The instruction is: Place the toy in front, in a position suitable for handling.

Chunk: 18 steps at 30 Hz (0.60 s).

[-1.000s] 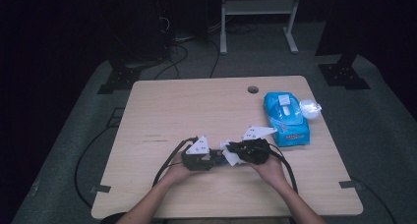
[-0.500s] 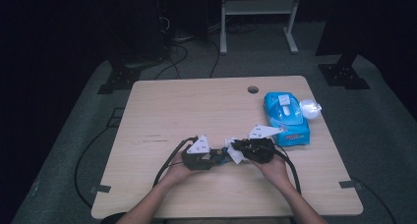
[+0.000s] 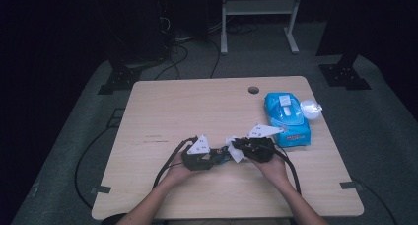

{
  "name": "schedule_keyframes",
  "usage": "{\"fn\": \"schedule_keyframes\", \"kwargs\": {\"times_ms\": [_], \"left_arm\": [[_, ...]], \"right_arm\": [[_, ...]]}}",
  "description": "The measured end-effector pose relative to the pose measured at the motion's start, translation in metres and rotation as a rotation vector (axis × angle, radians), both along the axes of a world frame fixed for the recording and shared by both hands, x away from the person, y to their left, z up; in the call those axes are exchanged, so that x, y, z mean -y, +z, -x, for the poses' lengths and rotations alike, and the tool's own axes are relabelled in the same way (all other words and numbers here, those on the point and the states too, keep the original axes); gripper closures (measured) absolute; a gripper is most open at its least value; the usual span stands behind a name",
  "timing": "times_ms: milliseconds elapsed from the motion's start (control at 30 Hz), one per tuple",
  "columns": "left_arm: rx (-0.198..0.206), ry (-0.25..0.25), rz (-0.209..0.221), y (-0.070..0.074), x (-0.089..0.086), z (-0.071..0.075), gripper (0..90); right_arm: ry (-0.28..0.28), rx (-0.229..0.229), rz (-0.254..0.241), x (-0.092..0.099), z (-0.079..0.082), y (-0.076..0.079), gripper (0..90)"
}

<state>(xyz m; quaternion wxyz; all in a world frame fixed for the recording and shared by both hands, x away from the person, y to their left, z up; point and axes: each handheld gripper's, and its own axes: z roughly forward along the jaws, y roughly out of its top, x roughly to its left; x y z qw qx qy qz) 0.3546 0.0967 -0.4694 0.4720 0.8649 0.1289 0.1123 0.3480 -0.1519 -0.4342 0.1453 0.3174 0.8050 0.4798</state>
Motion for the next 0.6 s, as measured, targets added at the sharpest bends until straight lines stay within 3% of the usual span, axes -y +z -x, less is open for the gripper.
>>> {"fn": "schedule_keyframes", "kwargs": {"times_ms": [67, 233, 267, 333, 433, 500, 533, 567, 600], "left_arm": [[0.002, -0.003, -0.003, 0.000, 0.000, 0.000, 65.6], [-0.002, -0.005, 0.000, 0.000, 0.000, 0.000, 65.6], [-0.004, -0.002, -0.003, 0.000, 0.000, 0.000, 65.6], [-0.006, -0.001, -0.002, 0.000, 0.000, 0.000, 65.7], [-0.005, -0.004, -0.001, 0.000, -0.001, 0.000, 65.9], [-0.004, -0.004, -0.003, 0.000, -0.001, 0.000, 65.8], [-0.003, -0.003, -0.003, 0.000, -0.001, 0.000, 65.8], [-0.004, -0.003, -0.001, 0.000, -0.001, 0.000, 65.8], [-0.004, -0.003, 0.001, 0.000, -0.001, -0.001, 65.7]], "right_arm": [[-0.002, -0.006, -0.015, 0.000, -0.001, -0.001, 82.3], [0.088, -0.020, -0.047, -0.022, 0.004, -0.001, 82.3], [0.125, 0.006, -0.014, -0.032, 0.007, 0.000, 82.2], [0.134, 0.017, 0.005, -0.034, 0.008, 0.001, 82.2], [0.087, 0.037, 0.043, -0.023, 0.005, 0.002, 82.2], [0.064, 0.035, 0.047, -0.017, 0.003, 0.002, 82.2], [0.017, 0.038, 0.048, -0.003, -0.002, 0.002, 82.2], [0.017, 0.038, 0.048, -0.003, -0.002, 0.002, 82.2], [-0.019, 0.021, 0.035, 0.009, -0.006, 0.002, 82.2]]}}
